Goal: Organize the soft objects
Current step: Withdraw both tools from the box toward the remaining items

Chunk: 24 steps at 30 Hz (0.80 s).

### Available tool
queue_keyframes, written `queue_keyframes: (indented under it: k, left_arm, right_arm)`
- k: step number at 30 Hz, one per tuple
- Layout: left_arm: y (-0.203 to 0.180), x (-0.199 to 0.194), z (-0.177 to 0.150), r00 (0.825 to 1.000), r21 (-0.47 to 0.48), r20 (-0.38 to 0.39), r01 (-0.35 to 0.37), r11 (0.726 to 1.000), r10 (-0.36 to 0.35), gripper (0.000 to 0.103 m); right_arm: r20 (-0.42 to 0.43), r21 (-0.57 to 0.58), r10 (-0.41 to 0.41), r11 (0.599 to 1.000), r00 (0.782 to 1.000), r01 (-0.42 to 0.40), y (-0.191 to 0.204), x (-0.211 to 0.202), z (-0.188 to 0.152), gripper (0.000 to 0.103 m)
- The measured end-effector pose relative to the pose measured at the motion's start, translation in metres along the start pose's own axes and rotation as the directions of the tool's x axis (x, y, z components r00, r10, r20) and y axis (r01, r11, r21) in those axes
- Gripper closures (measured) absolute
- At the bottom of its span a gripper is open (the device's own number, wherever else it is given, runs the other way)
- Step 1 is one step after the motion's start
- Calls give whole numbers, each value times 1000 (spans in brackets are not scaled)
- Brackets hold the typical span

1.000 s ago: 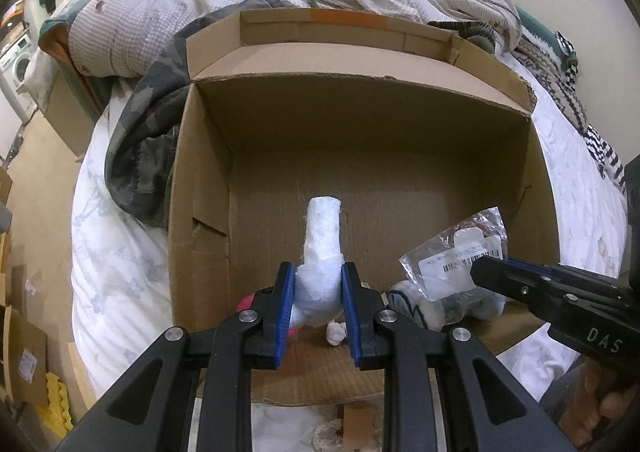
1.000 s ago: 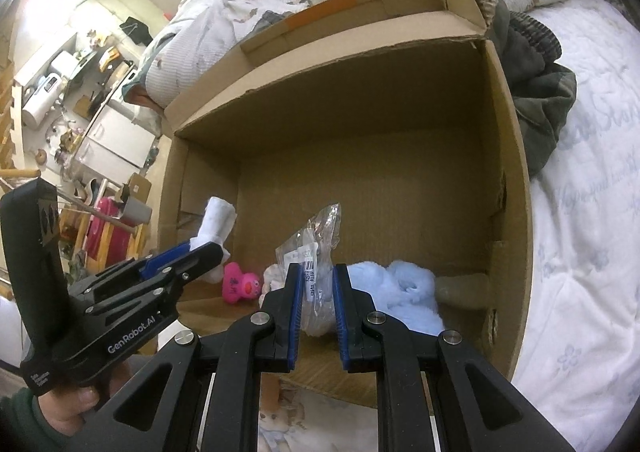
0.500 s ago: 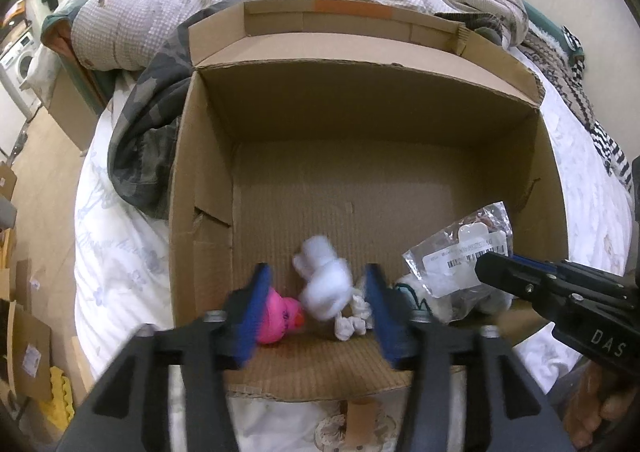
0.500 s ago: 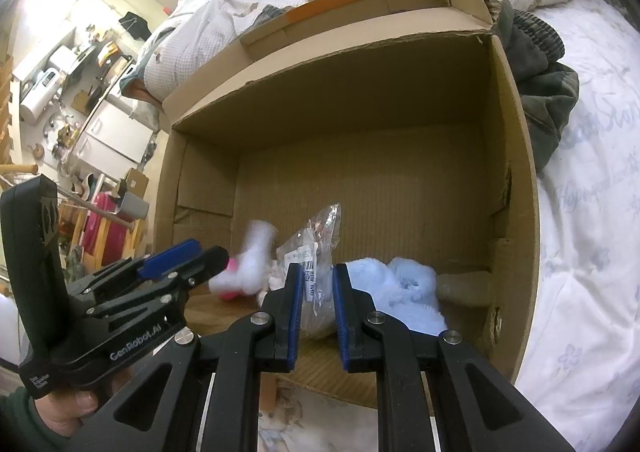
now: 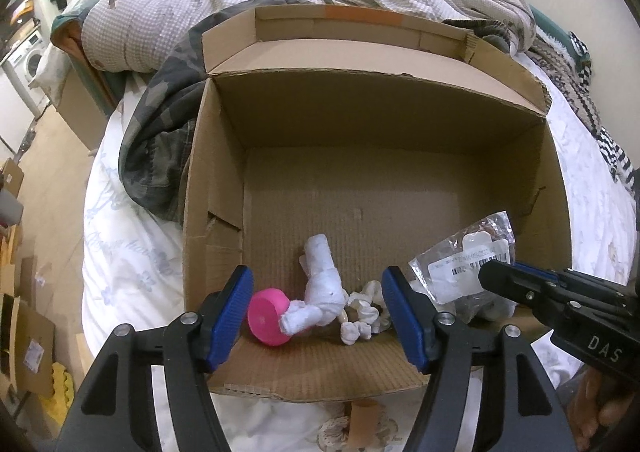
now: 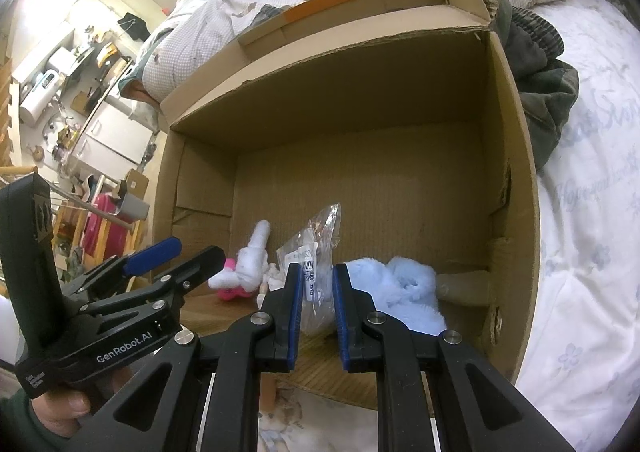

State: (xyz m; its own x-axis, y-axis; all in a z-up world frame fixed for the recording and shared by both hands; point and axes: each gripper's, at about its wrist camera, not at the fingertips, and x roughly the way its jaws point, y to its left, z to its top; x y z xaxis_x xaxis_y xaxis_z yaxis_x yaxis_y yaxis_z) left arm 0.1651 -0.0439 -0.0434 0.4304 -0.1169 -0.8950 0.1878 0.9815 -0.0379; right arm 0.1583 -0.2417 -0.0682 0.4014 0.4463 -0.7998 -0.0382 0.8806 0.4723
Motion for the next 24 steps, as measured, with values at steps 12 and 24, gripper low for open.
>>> queue_keyframes:
  k: [12, 24]
  left_arm:
    - [4, -9, 1, 999, -6, 38, -25, 1000, 25, 39]
    - [9, -21, -6, 998, -5, 55, -40, 999, 40, 39]
  right_arm:
    - [82, 68, 4, 998, 997, -10, -9, -15, 3, 19]
    - [95, 100, 18, 995, 995, -27, -10, -21, 3, 19]
